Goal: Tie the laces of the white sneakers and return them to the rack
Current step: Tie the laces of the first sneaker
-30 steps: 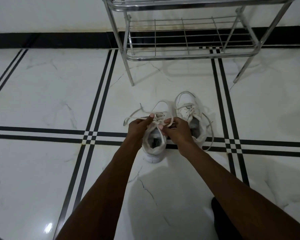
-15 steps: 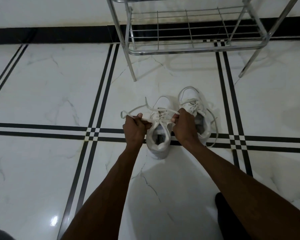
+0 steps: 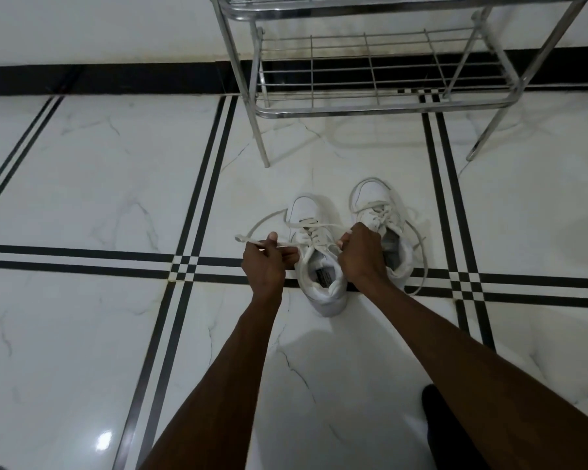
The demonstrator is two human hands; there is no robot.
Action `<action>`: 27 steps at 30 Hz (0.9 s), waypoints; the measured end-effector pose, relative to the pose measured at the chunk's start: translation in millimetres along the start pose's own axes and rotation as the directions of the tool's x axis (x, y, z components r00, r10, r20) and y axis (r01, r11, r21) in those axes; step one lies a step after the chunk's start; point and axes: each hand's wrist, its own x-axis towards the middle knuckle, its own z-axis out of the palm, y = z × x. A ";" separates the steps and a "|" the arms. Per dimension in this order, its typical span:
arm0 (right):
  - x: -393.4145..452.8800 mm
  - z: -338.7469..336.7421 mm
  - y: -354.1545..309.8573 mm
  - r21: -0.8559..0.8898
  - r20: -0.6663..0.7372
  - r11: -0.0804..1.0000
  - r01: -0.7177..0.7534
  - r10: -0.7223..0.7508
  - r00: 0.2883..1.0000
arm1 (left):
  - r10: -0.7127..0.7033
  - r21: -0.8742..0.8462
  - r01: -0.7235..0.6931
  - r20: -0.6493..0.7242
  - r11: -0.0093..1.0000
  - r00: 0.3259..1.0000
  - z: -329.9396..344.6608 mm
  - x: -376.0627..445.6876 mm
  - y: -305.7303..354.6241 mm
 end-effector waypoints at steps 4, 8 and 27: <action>4.6 -12.6 -0.9 0.066 0.016 0.998 0.008 -0.009 1.000 | -0.023 0.020 0.022 0.044 1.000 0.999 -12.0 5.6 2.0; 0.7 -29.9 -6.8 -0.245 -0.032 0.916 0.318 -0.336 0.941 | 0.078 0.293 -0.026 -0.166 0.956 0.983 -16.3 -1.2 4.8; 25.2 -45.9 1.0 -0.109 0.422 0.861 0.497 -0.413 0.807 | 0.121 0.757 -0.394 0.391 0.521 0.912 -9.7 -2.2 11.6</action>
